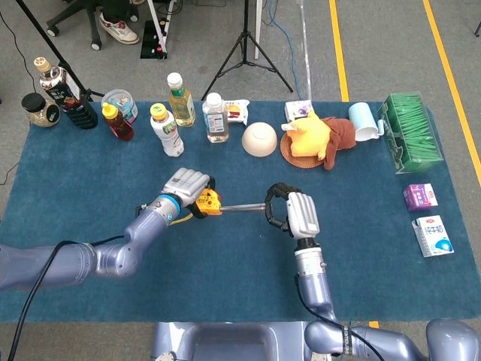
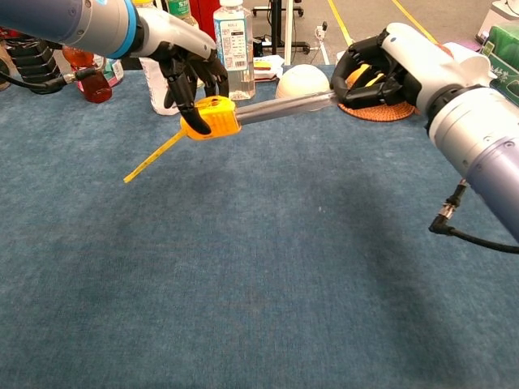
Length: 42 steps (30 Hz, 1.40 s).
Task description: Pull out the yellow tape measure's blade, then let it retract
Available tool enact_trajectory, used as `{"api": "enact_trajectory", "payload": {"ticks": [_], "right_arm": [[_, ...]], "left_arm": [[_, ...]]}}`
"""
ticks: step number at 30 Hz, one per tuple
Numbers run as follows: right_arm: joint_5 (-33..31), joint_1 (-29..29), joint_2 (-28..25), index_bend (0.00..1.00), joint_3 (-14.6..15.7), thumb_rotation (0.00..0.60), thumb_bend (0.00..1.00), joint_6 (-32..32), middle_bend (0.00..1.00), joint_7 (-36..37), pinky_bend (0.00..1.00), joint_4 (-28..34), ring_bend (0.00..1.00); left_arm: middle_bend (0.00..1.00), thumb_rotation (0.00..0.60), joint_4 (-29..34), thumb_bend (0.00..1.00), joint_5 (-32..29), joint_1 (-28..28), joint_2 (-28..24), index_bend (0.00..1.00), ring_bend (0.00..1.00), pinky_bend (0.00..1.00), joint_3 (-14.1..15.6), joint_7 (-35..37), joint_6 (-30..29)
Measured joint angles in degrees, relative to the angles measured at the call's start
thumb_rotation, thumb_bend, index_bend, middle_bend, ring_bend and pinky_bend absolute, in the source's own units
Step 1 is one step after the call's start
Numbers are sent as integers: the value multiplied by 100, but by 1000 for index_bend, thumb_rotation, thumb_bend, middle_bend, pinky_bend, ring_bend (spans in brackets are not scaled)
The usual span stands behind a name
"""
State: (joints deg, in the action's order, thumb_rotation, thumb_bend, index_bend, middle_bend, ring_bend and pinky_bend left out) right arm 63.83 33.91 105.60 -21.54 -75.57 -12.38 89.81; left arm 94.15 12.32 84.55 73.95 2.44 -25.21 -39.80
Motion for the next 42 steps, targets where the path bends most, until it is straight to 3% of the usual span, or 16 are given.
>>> {"api": "enact_trajectory", "payload": {"ticks": [7,20,31,42], "right_arm": [[7,104,126,500,21,549,556,68,360,-112,315,-3,375],[-85,129,62,229,-14,549,314,231,242,-50,257,-25,255],[-94,53,-196,181,-6,543,159,352,222,153,238,82,236],[88,-98,-501,221,137,543,156,286,255,232,256,-25,260]], "left_arm": [[479,583,-32,327,-193,77,166,628,415,477,-142,-16,-77],[479,588,-137,327,-348,158,357,628,415,477,-202,-205,-130],[479,586,-243,326,-359,74,374,628,415,477,-144,-301,-140],[479,589,-99,326,52,-191,168,628,415,477,11,-381,-426]]}}
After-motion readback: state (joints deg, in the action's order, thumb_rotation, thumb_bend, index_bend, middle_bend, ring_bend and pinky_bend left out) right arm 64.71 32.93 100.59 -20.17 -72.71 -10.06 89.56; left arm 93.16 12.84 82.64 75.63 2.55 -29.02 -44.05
